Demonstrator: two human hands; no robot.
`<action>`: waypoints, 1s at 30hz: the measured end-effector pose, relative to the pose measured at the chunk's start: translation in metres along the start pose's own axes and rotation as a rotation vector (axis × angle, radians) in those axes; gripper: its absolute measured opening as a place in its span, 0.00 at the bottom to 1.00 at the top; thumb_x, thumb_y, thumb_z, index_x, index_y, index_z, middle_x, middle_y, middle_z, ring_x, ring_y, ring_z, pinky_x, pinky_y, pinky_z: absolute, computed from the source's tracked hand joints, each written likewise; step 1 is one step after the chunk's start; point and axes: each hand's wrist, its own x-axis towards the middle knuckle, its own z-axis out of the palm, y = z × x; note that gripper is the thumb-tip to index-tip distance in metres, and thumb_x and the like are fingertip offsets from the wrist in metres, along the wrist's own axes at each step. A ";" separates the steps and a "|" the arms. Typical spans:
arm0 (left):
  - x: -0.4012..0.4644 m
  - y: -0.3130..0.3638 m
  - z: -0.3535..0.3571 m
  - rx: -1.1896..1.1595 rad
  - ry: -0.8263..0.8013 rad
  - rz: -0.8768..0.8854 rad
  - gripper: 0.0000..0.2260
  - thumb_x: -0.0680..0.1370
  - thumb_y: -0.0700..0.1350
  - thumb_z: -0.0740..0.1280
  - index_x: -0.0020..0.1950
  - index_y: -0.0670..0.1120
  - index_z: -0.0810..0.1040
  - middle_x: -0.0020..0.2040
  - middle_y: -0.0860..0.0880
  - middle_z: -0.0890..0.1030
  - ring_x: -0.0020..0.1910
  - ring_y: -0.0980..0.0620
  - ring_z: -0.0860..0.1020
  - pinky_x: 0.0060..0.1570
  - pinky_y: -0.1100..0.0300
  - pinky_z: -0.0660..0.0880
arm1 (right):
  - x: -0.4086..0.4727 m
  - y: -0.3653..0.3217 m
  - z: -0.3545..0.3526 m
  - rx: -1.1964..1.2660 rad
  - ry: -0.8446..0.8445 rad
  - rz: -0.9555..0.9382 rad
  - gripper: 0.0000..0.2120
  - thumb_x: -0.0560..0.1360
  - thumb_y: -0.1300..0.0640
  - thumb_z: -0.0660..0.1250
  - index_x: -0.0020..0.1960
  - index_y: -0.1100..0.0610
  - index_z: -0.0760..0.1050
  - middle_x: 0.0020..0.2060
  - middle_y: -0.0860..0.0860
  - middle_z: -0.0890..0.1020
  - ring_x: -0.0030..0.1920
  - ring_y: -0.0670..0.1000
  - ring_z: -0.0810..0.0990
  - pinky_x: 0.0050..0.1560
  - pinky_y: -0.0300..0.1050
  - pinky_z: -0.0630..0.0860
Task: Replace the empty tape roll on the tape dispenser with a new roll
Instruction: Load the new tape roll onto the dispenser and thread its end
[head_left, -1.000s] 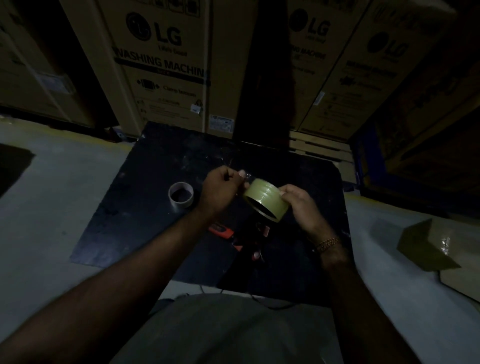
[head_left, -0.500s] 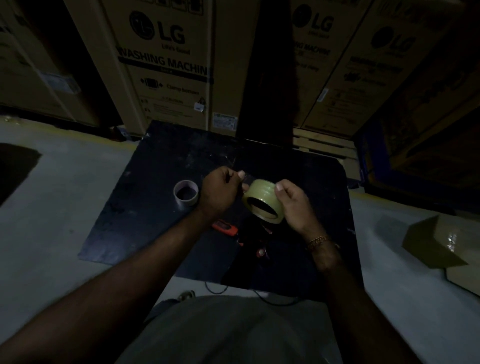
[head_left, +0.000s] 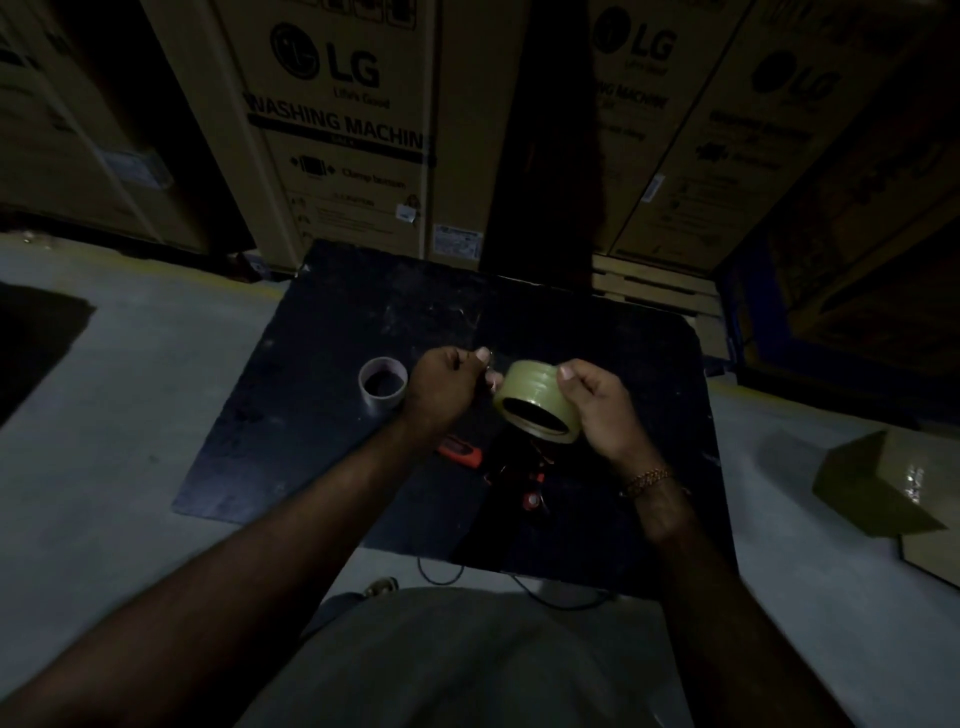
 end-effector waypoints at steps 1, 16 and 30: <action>0.000 0.000 0.000 -0.003 -0.003 -0.007 0.20 0.86 0.45 0.66 0.35 0.45 0.82 0.33 0.50 0.86 0.39 0.43 0.81 0.41 0.54 0.78 | -0.001 -0.001 0.000 0.003 0.001 0.000 0.15 0.86 0.54 0.61 0.49 0.62 0.80 0.41 0.54 0.80 0.42 0.52 0.78 0.45 0.47 0.74; -0.010 -0.004 -0.012 -0.104 -0.050 -0.104 0.18 0.86 0.46 0.66 0.43 0.36 0.83 0.41 0.38 0.85 0.40 0.43 0.84 0.48 0.49 0.85 | -0.012 -0.007 0.003 0.093 -0.026 0.055 0.13 0.85 0.53 0.62 0.48 0.57 0.81 0.41 0.53 0.81 0.43 0.52 0.78 0.45 0.47 0.75; -0.019 0.015 -0.037 -0.434 -0.237 -0.358 0.29 0.88 0.62 0.44 0.64 0.40 0.74 0.51 0.40 0.83 0.49 0.43 0.84 0.52 0.47 0.77 | -0.028 -0.023 0.000 0.467 -0.057 0.166 0.17 0.86 0.56 0.58 0.59 0.67 0.79 0.51 0.60 0.83 0.51 0.57 0.82 0.54 0.51 0.79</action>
